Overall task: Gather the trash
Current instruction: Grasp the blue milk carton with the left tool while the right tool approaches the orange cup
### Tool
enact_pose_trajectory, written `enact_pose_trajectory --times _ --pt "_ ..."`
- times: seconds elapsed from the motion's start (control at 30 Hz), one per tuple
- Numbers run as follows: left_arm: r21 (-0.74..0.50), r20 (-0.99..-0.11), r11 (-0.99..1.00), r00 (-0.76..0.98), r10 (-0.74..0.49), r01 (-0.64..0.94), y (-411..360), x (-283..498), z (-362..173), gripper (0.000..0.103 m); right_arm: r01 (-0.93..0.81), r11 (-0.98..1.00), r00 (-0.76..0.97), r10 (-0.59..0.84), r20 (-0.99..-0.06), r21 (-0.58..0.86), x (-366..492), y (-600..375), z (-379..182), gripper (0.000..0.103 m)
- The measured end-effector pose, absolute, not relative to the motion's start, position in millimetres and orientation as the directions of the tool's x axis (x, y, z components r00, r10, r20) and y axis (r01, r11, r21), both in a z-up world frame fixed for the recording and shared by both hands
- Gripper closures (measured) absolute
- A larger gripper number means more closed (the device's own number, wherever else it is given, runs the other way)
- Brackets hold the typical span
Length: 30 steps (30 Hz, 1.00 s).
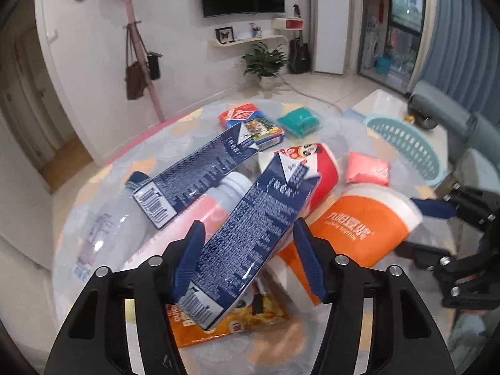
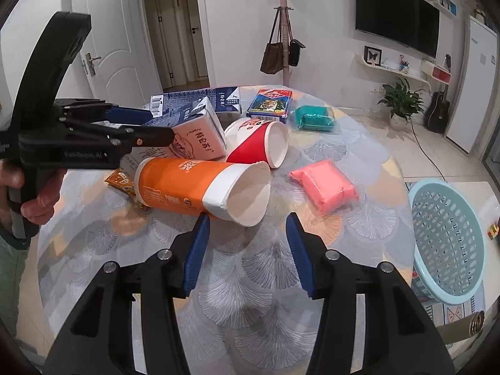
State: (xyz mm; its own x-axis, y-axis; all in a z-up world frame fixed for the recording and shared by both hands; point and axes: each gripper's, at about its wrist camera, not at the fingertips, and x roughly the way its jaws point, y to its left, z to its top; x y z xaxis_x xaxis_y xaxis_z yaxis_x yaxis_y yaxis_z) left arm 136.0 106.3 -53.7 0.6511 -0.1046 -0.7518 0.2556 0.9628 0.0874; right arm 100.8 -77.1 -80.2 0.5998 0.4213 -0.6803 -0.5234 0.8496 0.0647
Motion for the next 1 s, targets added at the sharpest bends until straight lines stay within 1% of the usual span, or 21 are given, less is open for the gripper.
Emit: enact_pose_trajectory --times 0.13,0.27,0.4,0.5,0.67,0.83,0.87,0.93,0.97,1.0 --pt "0.087 -0.751 0.97 0.655 -0.087 0.229 108.2 136.5 -55.9 0.047 -0.542 0.837 0.586 0.441 -0.68 0.076 98.9 -69.9 -80.6 0.049" --pt "0.054 -0.753 0.975 0.65 -0.104 0.218 112.1 130.8 -53.0 0.047 -0.583 0.811 0.583 0.456 -0.673 0.044 87.6 -59.8 -78.5 0.049" --pt "0.033 -0.75 0.972 0.648 -0.13 0.233 108.3 114.5 -50.2 0.048 -0.643 0.765 0.563 0.501 -0.657 0.032 72.7 -57.4 -73.1 0.049" --pt "0.055 -0.753 0.967 0.646 -0.123 0.247 102.8 105.4 -50.7 0.048 -0.693 0.721 0.531 0.532 -0.659 0.023 56.5 -59.0 -71.9 0.049" --pt "0.148 -0.755 0.961 0.654 -0.044 0.235 93.8 109.3 -60.4 0.045 -0.699 0.715 0.53 0.519 -0.671 0.001 41.6 -63.7 -77.2 0.049" --pt "0.125 -0.763 0.97 0.645 -0.04 0.208 102.2 115.1 -64.0 0.049 -0.658 0.753 0.56 0.502 -0.658 0.014 46.1 -76.3 -73.9 0.048" --pt "0.113 -0.764 0.971 0.644 -0.049 0.209 104.0 114.3 -63.9 0.049 -0.644 0.764 0.569 0.498 -0.654 0.022 49.9 -79.3 -71.6 0.046" --pt "0.049 -0.766 0.974 0.634 -0.106 0.222 109.7 113.5 -60.7 0.045 -0.624 0.779 0.57 0.505 -0.648 0.059 61.1 -86.1 -67.7 0.044" --pt "0.004 -0.765 0.973 0.627 -0.146 0.231 113.3 113.8 -58.7 0.039 -0.617 0.783 0.565 0.511 -0.648 0.08 66.2 -88.5 -67.1 0.044" --pt "-0.028 -0.767 0.97 0.617 -0.175 0.24 115.4 114.8 -58.3 0.039 -0.611 0.785 0.557 0.52 -0.647 0.104 71.7 -89.9 -66.4 0.044"
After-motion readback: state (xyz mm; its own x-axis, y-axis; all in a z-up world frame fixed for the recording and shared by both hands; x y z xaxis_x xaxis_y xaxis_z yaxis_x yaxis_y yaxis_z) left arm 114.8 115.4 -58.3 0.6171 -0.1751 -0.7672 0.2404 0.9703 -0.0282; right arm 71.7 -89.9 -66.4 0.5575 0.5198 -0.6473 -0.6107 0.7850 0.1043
